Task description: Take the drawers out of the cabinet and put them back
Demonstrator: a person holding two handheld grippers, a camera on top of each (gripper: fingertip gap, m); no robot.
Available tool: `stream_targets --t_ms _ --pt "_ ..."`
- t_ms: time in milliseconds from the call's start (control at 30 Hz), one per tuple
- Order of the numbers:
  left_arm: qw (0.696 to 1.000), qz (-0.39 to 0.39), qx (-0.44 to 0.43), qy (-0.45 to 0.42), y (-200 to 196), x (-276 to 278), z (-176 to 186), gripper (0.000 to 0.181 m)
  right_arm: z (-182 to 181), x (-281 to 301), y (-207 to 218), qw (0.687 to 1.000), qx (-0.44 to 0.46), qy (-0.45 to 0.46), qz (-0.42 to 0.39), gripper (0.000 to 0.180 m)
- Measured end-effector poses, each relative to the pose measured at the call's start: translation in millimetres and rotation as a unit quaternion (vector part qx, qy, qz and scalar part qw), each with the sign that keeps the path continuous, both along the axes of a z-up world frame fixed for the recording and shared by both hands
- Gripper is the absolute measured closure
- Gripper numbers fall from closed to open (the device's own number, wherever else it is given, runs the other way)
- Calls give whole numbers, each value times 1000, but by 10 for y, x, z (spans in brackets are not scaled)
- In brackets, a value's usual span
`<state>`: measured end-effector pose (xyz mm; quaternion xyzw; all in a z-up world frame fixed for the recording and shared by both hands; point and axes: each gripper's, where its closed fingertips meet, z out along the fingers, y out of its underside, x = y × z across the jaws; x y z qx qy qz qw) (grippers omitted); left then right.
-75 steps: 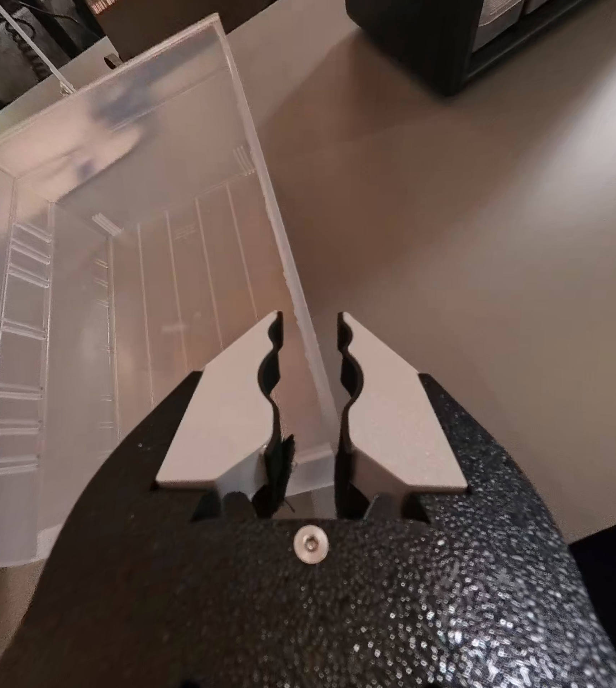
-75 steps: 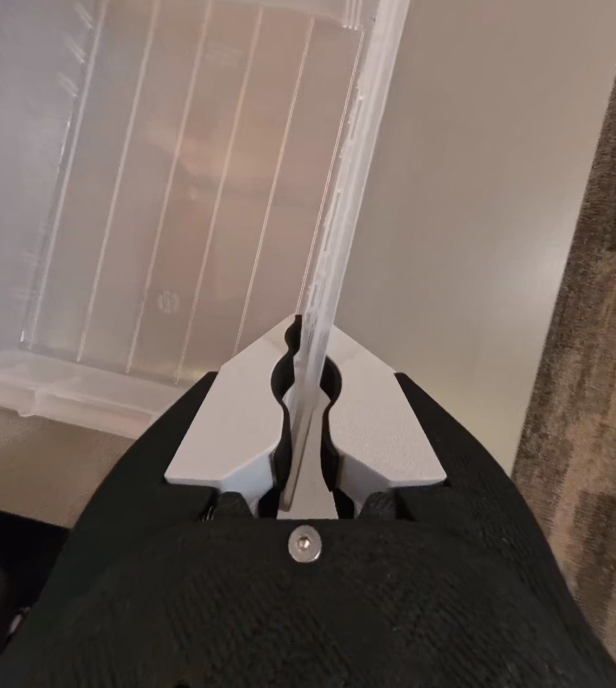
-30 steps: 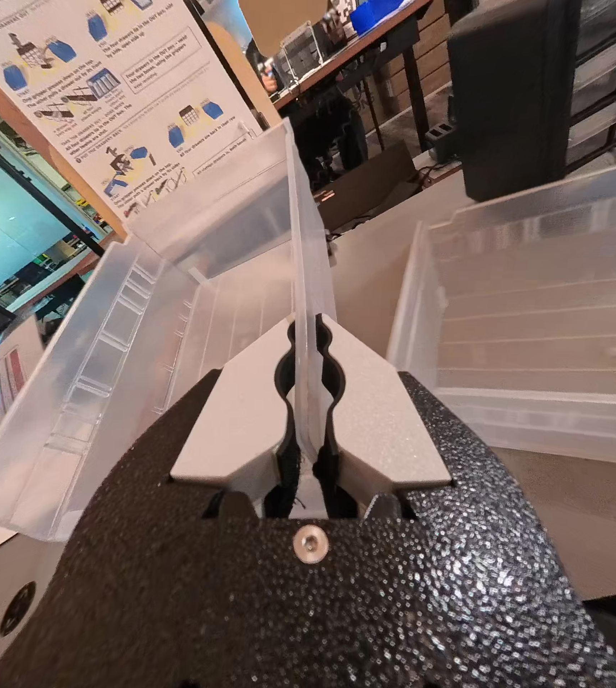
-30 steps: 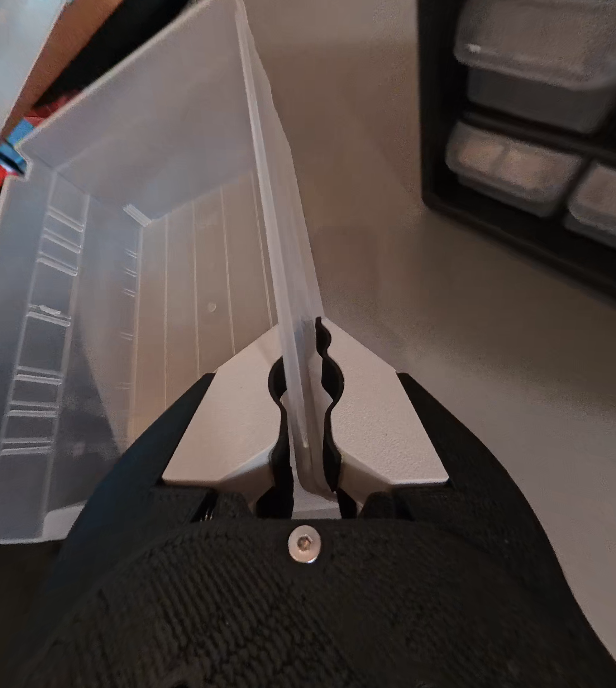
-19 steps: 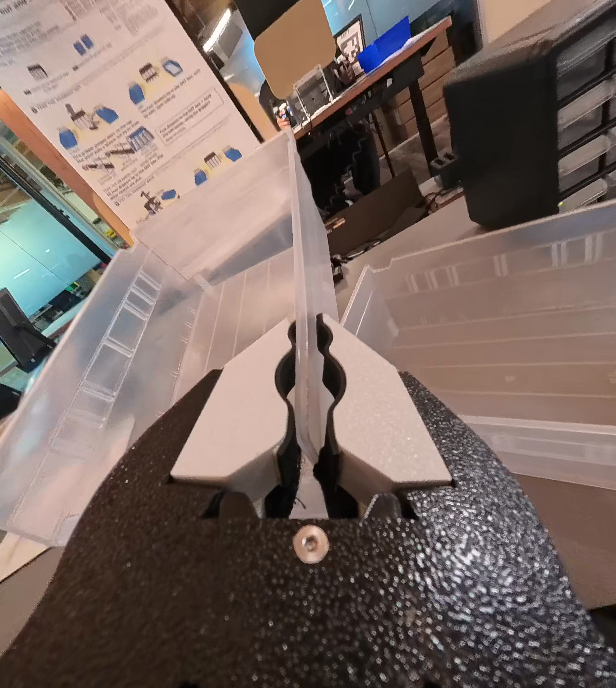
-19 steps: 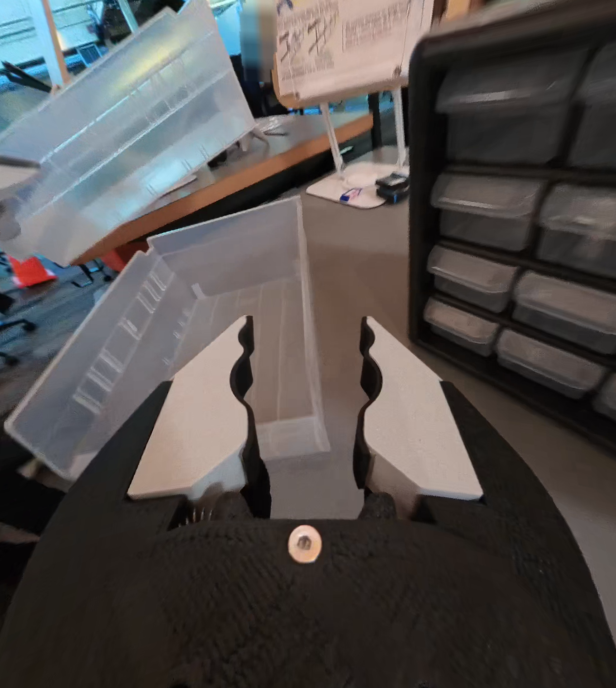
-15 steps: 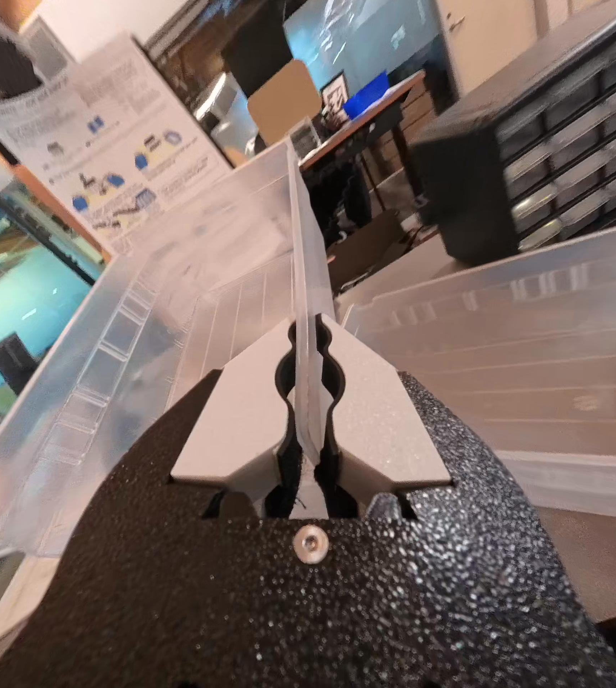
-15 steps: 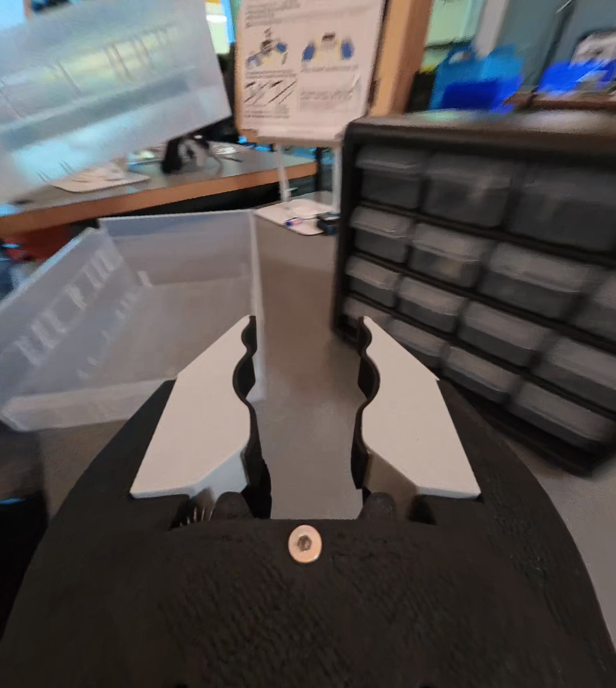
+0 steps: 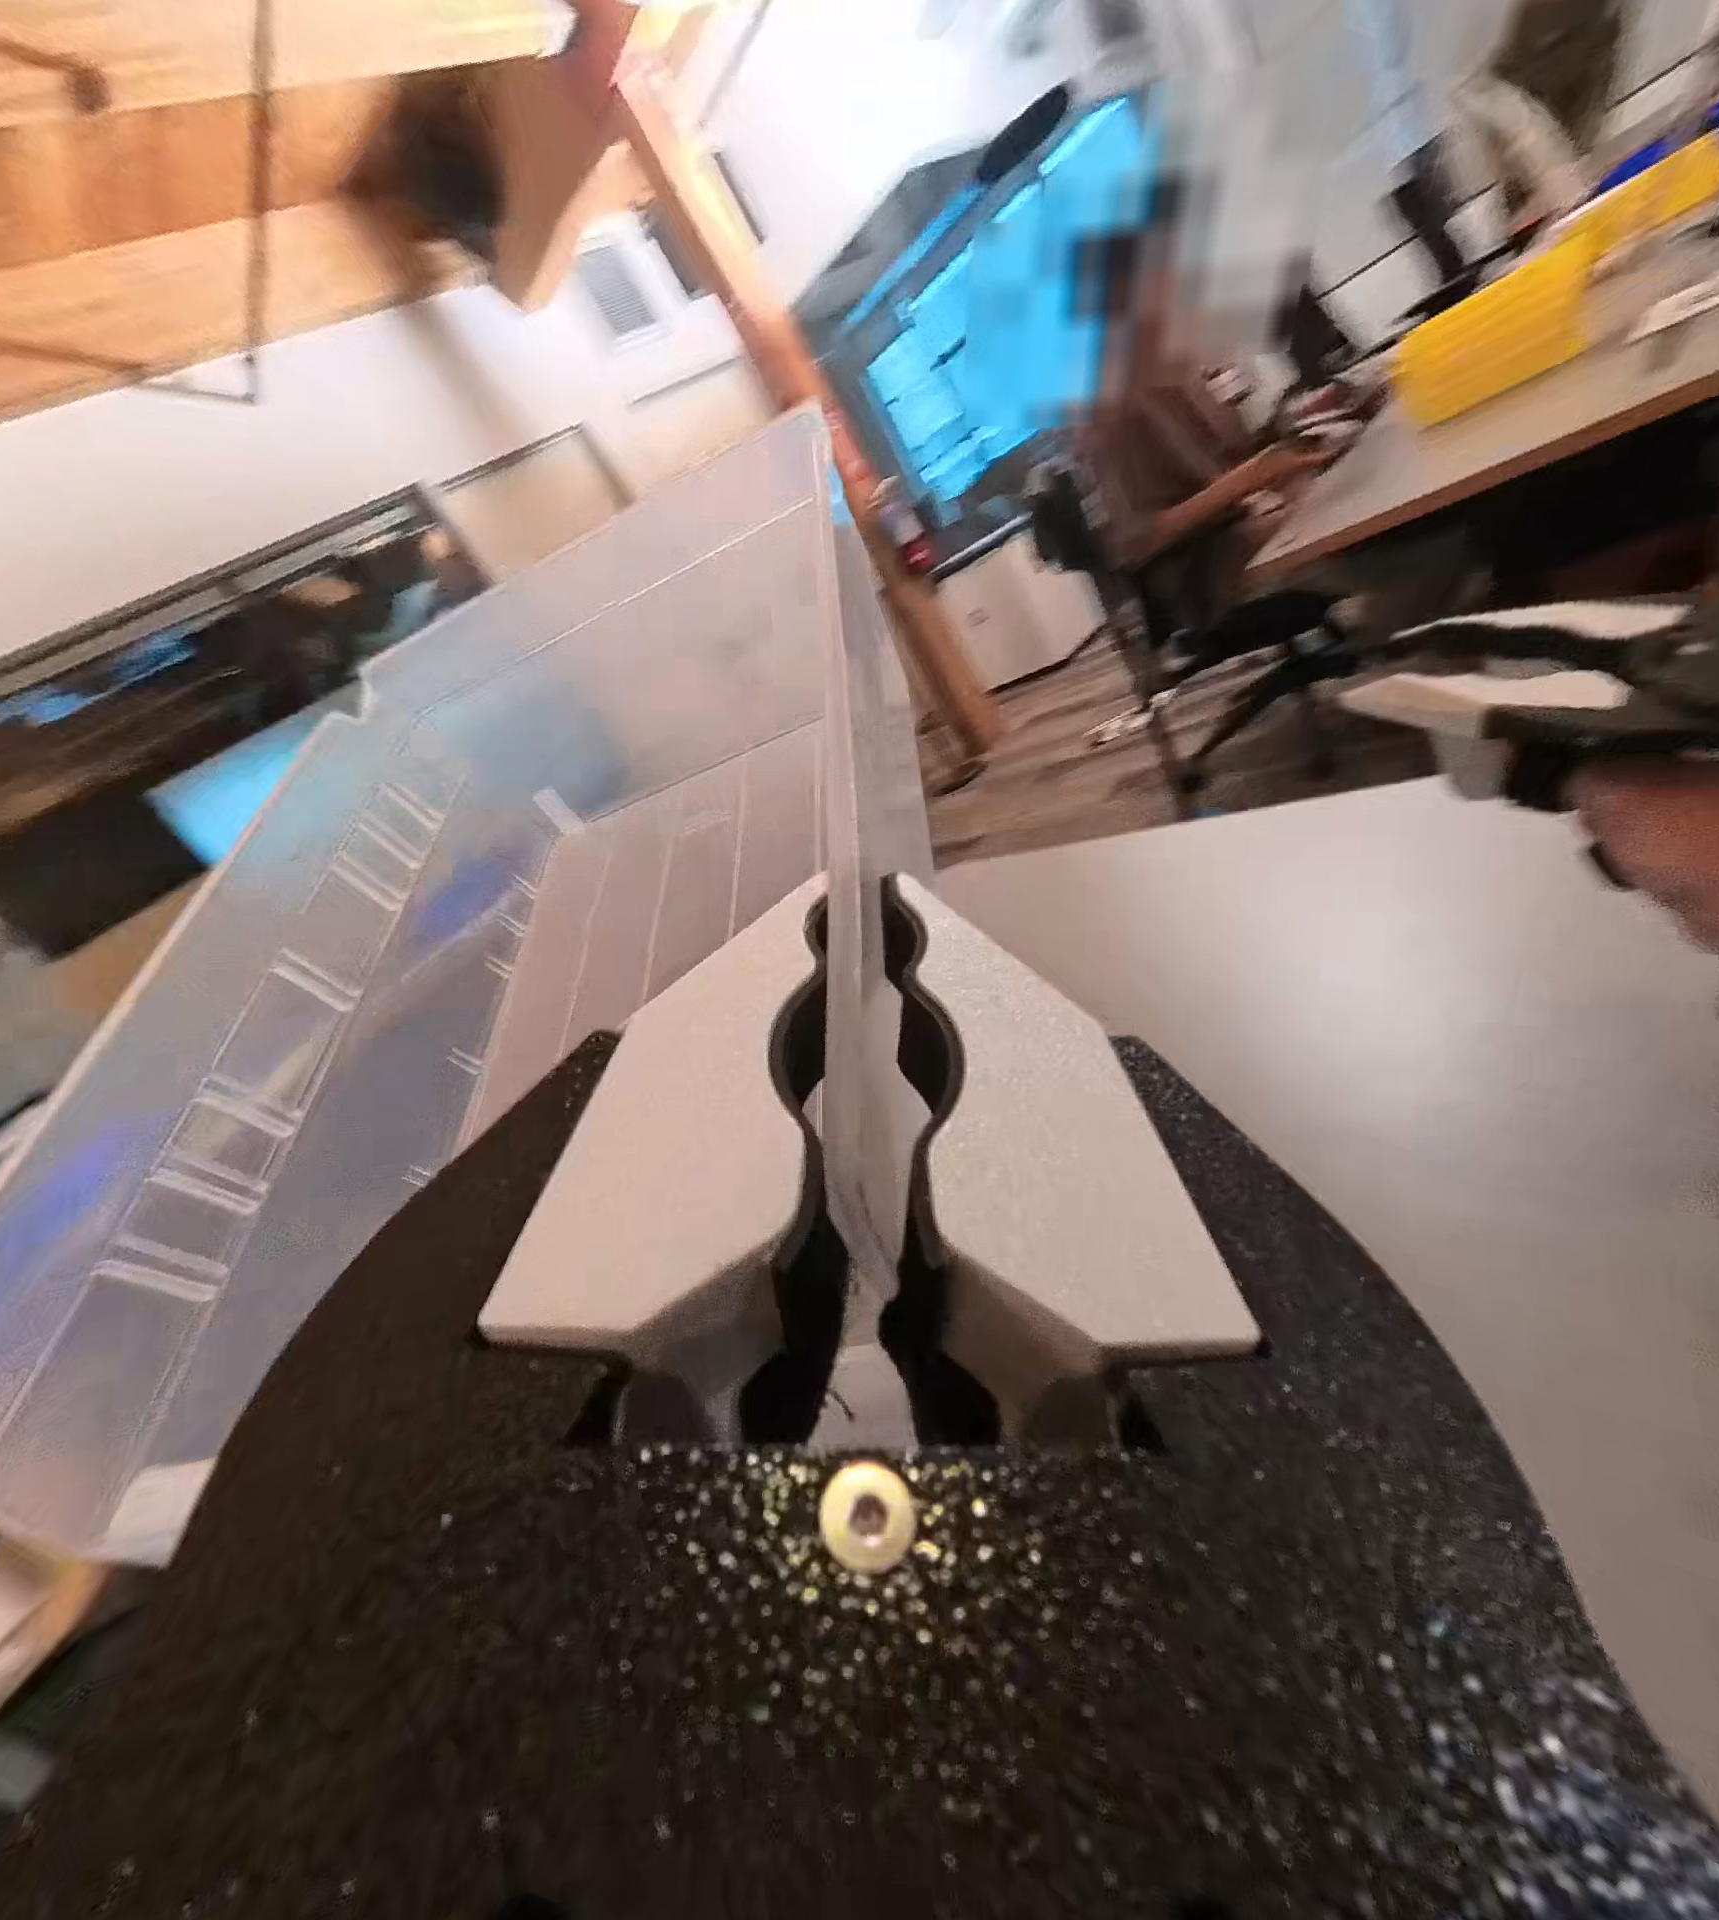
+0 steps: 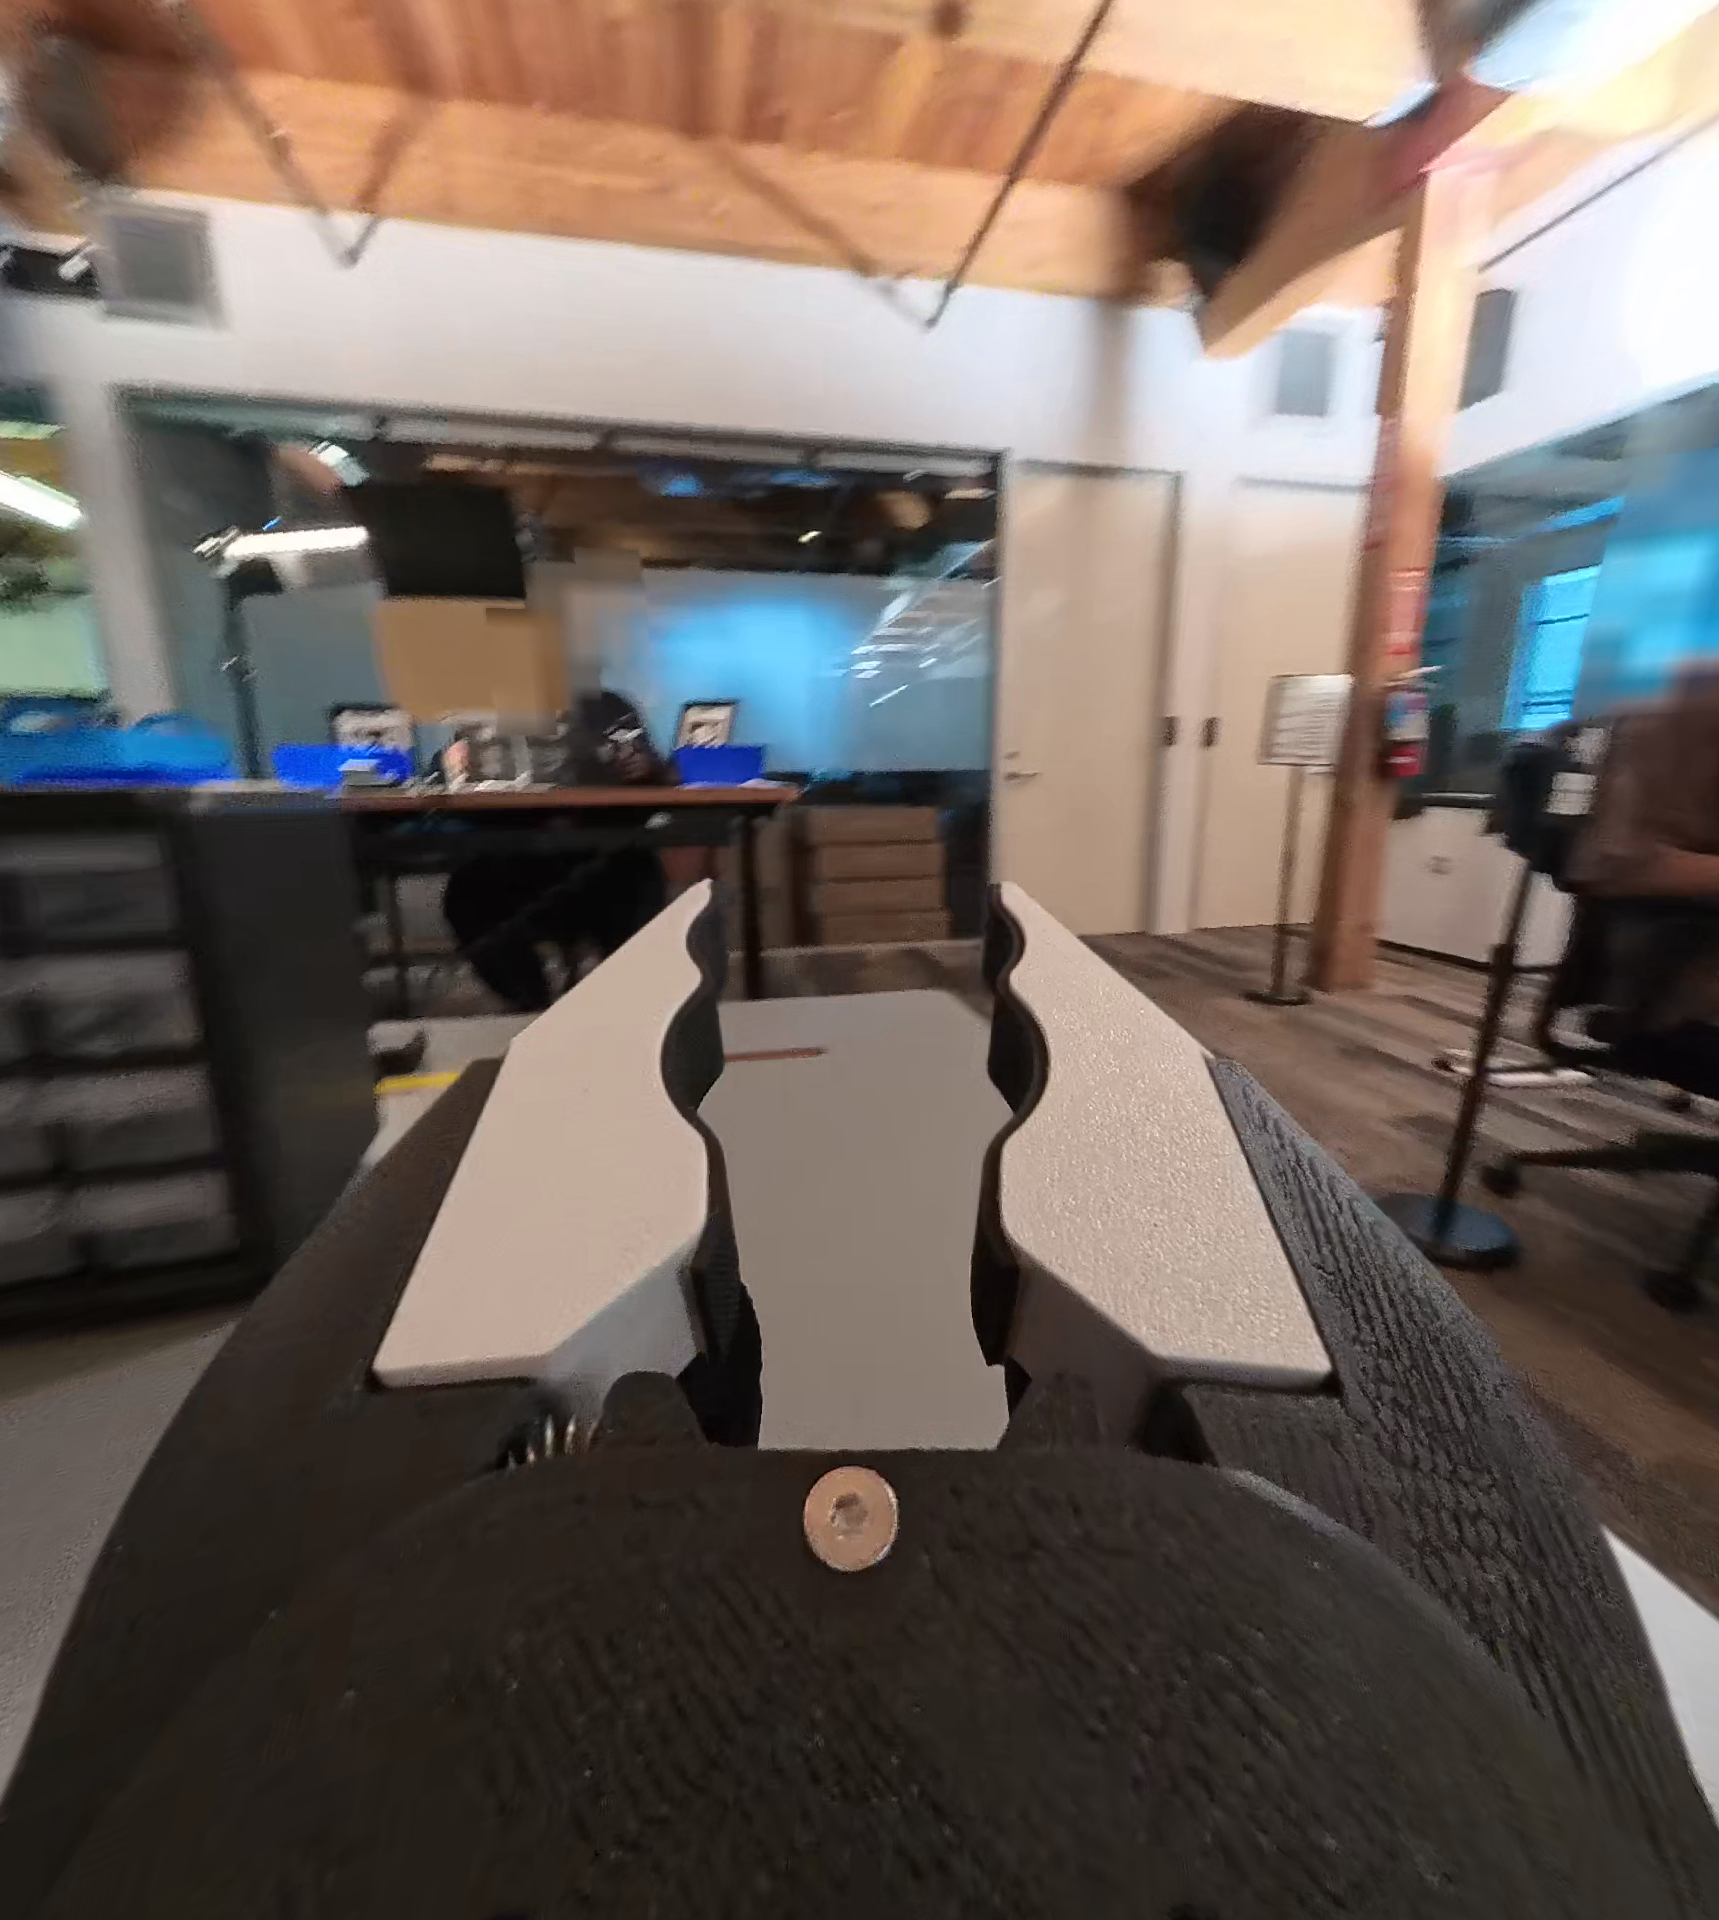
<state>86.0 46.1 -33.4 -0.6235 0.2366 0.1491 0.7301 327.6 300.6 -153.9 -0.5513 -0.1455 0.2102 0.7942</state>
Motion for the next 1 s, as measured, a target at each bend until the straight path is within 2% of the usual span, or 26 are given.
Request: stream_targets --t_ms 133,267,333,467,600,800,900,967,1000 --pt "992 -116 -44 5 561 898 -238 178 88 727 110 995 15 56 -76 130" --pt "977 -195 -86 9 1053 1576 -592 178 91 1265 117 986 24 12 -164 128" --pt "970 -216 -111 -9 1274 1772 -799 177 116 1443 107 983 25 18 -179 128" --pt "963 -214 -164 -3 1697 1930 -1327 177 115 1463 140 986 17 46 -159 128" --pt "958 -195 -209 13 1999 1949 -1747 178 90 1323 212 990 7 23 -141 128" --pt "955 -169 -244 -12 2184 1927 -2110 176 61 1190 252 993 -6 33 -110 127" --pt "962 -153 -226 -12 2179 1920 -2202 175 59 1127 250 995 -8 37 -96 125" --pt "969 -144 -198 -28 2169 1918 -2175 166 40 1045 263 996 -11 33 -82 121" --pt "970 -140 -196 -32 2142 1919 -2159 146 15 1005 276 996 -16 27 -79 119"
